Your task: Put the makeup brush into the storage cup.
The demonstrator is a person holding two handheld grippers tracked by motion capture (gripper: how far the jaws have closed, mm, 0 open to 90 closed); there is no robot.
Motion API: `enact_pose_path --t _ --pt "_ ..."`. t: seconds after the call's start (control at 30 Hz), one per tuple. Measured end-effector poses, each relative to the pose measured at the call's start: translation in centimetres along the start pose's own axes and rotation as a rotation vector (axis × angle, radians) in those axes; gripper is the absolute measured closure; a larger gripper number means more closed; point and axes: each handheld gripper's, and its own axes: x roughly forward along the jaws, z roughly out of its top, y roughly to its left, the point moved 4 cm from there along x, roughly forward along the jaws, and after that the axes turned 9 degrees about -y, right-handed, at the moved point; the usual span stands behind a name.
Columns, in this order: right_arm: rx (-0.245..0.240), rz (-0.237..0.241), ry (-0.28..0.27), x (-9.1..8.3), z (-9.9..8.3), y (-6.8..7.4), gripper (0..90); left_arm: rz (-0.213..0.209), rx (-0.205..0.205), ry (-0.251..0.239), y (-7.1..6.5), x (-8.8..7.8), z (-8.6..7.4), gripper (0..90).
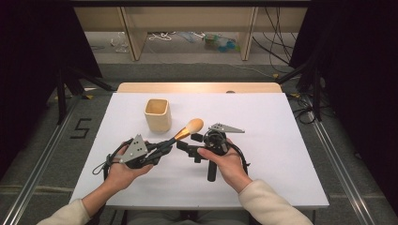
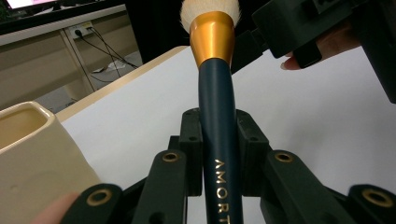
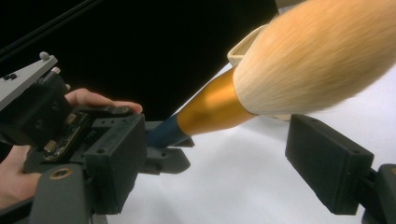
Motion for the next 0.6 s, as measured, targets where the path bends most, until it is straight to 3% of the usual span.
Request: enact_pose_path --t 0.23,0.6 --pt "0.002 -0.019 -0.015 0.68 0.17 -0.04 24.3 0.002 0.007 0.0 -0.06 0.03 0.0 75.9" --pt "0.035 -0.063 -0.058 0.81 0.55 -0.34 40.9 0.002 0.031 0.016 -0.42 0.34 -0.22 75.9"
